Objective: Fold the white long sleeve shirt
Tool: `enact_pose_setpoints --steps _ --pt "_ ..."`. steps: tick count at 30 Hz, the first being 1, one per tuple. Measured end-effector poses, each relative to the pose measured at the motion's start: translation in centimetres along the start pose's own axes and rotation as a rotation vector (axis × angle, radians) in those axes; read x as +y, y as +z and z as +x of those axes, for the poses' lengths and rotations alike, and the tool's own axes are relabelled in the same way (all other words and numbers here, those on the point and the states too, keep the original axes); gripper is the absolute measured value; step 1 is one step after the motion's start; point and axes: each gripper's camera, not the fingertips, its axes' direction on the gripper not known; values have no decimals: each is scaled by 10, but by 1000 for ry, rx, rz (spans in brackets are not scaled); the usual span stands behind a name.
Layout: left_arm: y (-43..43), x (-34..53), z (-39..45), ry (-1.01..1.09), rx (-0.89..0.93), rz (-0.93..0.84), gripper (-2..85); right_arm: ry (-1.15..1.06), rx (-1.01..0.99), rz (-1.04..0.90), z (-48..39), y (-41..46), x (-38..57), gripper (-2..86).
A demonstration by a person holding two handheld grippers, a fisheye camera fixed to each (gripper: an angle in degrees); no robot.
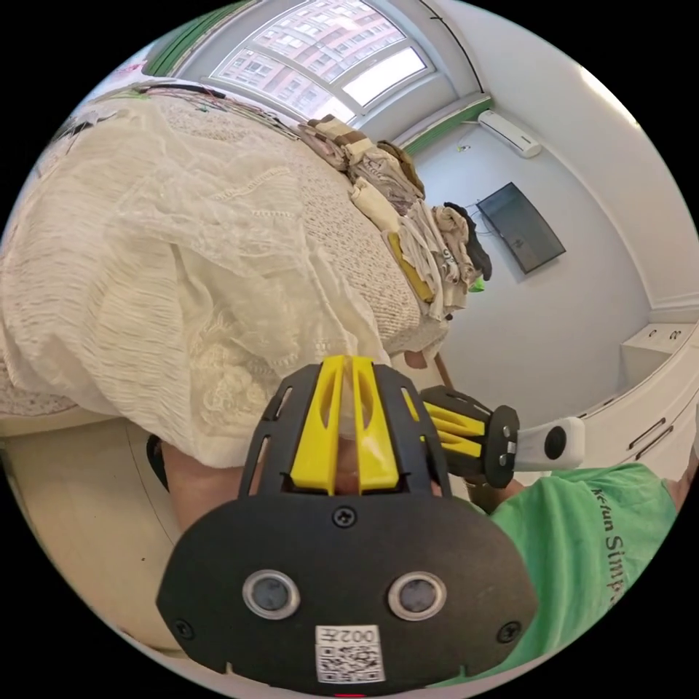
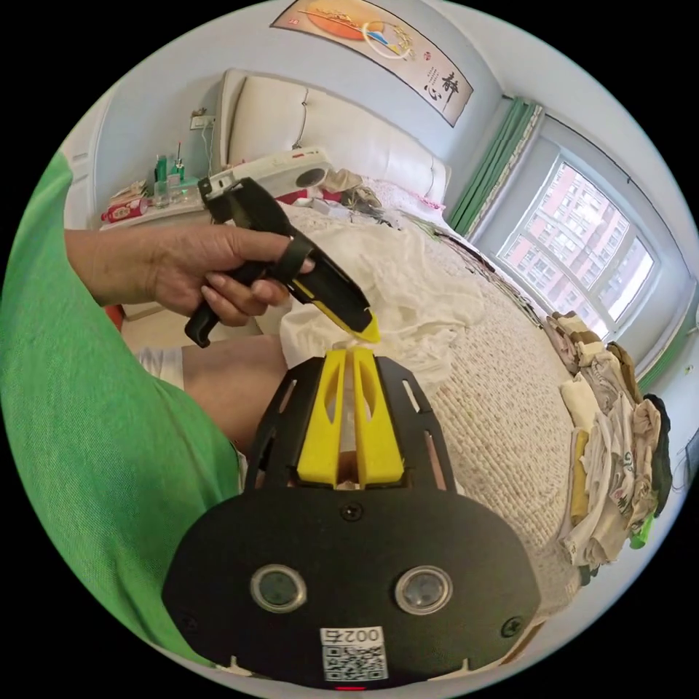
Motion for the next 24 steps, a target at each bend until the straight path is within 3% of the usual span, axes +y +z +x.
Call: enact_pose_setpoints --steps 5,8,11,18,24 --pt "-8 16 -3 -21 -87 30 -13 102 14 136 55 -18 -8 28" --pt "-14 27 -7 -45 -76 52 -12 124 103 119 93 -2 -19 58" --pt "-27 42 -6 -45 -61 94 -11 123 64 53 125 34 -33 85" --pt "-78 93 10 4 -88 219 -11 7 28 -31 128 120 -74 110" --pt "-100 137 23 5 -100 258 -11 -70 224 -56 117 186 -95 129"
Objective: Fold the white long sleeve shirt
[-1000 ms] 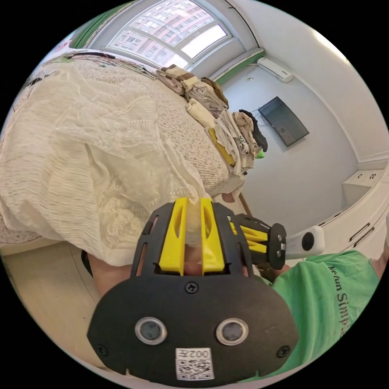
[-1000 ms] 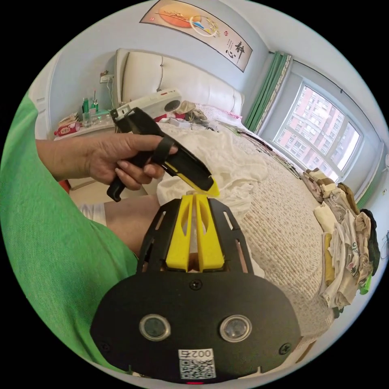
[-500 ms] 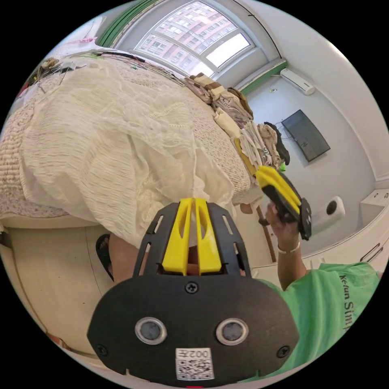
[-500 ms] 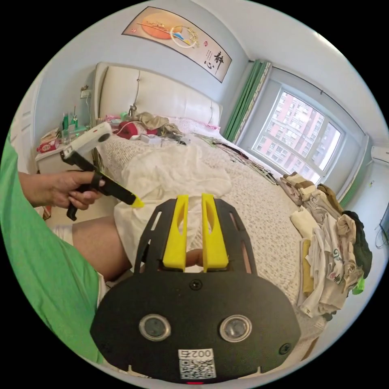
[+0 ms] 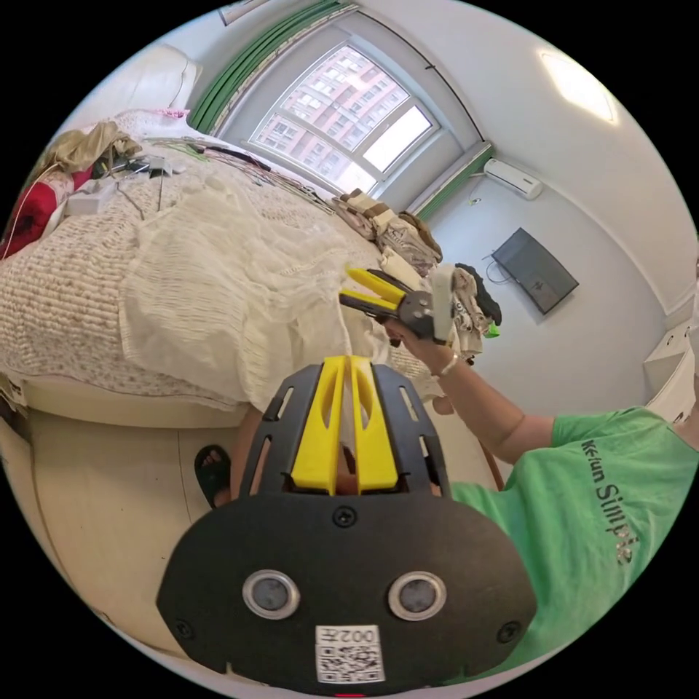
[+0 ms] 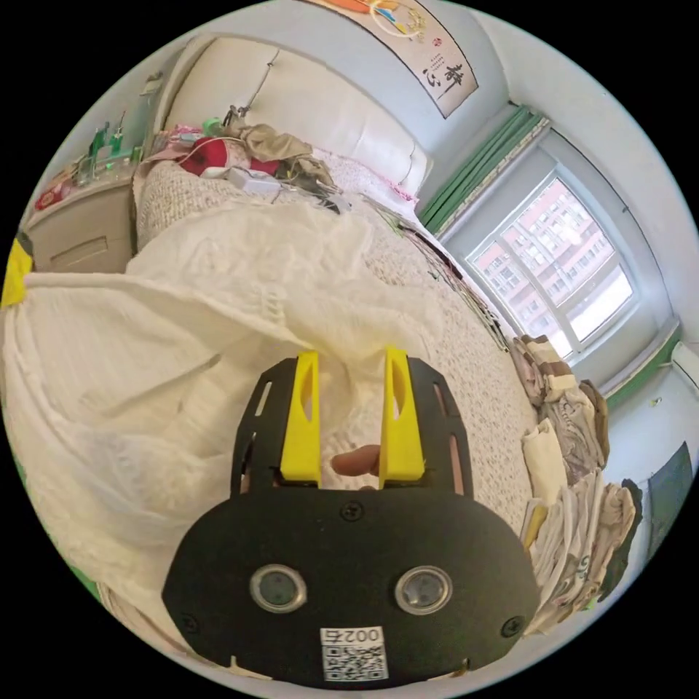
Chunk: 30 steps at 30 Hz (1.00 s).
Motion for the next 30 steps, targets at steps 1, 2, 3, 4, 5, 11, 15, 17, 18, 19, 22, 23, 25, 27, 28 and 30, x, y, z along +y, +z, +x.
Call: enact_pose_setpoints --steps 1,2,3,4,5,11,15,17,18,19,22,23,25,27,28,30 --pt "-5 6 4 5 -1 8 -11 12 47 -8 2 11 -1 126" --pt "-8 9 6 8 -2 12 -11 45 75 -5 7 18 0 120" --pt "-13 15 10 13 -11 21 -11 62 78 4 11 20 1 116" --pt "-18 21 14 16 -22 32 -11 103 77 20 20 21 3 108" --pt "-21 23 16 18 -26 38 -11 143 66 35 30 19 5 90" --pt "-45 43 37 58 -109 92 -11 291 -144 212 93 -57 11 -4" --pt "-69 45 59 107 -182 166 -11 401 -171 381 136 -137 28 -8" --pt "-83 40 70 128 -183 210 -10 496 -142 468 165 -192 46 -9" --pt "-92 34 80 151 -165 239 -10 519 -141 494 171 -207 52 -9" --pt "-101 26 92 183 -142 267 -10 557 -135 548 180 -237 63 -9" --pt "-123 6 140 292 -165 346 -9 598 -52 681 185 -318 87 -9" --pt "-128 3 152 323 -182 365 -9 594 -4 735 181 -349 95 -9" --pt "-151 -3 206 452 -259 474 -9 580 64 817 173 -393 107 -9" --pt "-170 -1 248 548 -318 571 -9 559 131 890 164 -433 117 -9" --pt "-183 3 275 609 -356 634 -9 551 176 933 158 -457 122 -10" --pt "-201 7 315 681 -417 709 -9 542 210 981 154 -489 127 -10"
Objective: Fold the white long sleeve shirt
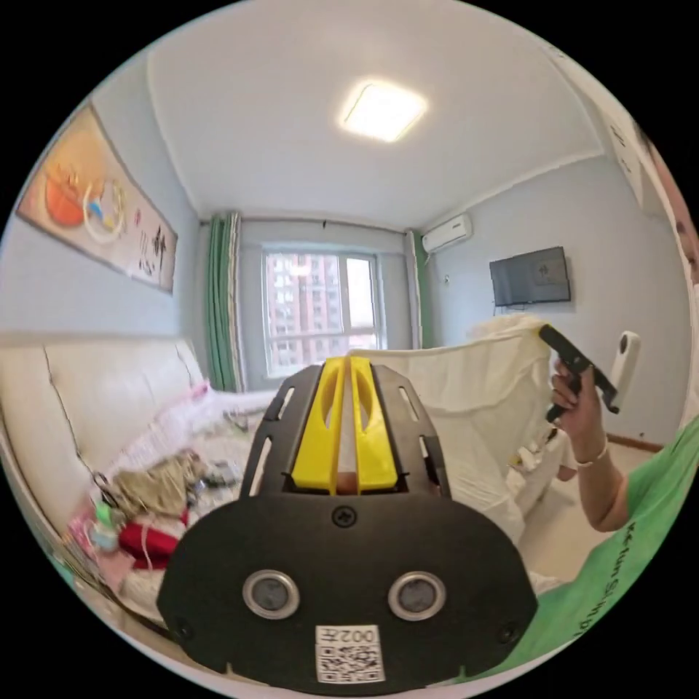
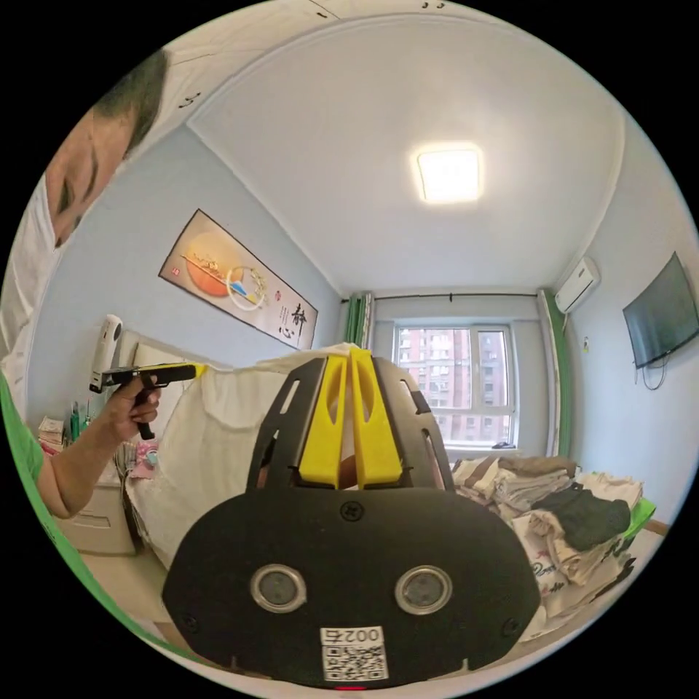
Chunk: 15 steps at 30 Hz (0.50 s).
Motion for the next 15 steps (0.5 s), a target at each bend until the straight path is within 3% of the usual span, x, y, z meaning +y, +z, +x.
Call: enact_pose_setpoints --steps 10,15 --pt "-63 -132 70 192 -199 205 -9 -133 152 196 -34 -48 -92 -10" --pt "-38 -151 76 238 -211 161 -9 -235 296 208 -52 -33 -74 -10"
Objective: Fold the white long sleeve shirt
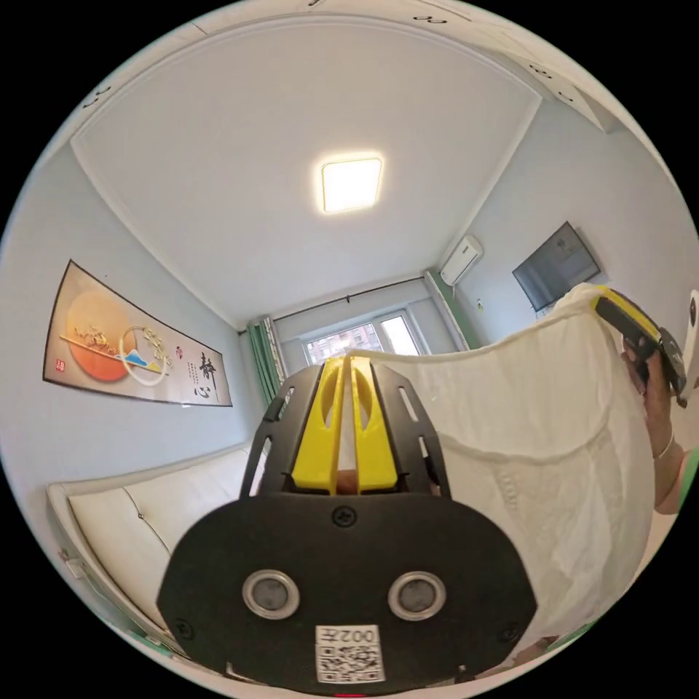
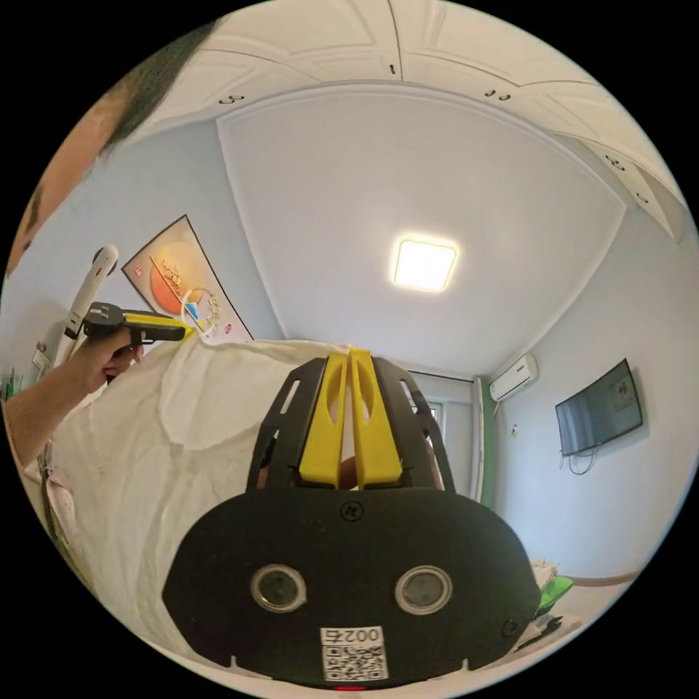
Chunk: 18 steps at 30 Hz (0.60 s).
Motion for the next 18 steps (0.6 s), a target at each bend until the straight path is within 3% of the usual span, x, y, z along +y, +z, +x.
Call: enact_pose_setpoints --steps 8,18 --pt "149 40 21 26 70 -225 -9 -116 52 -262 -42 106 128 -9" --pt "501 195 71 41 127 -654 -9 -165 9 -772 -81 342 423 -7"
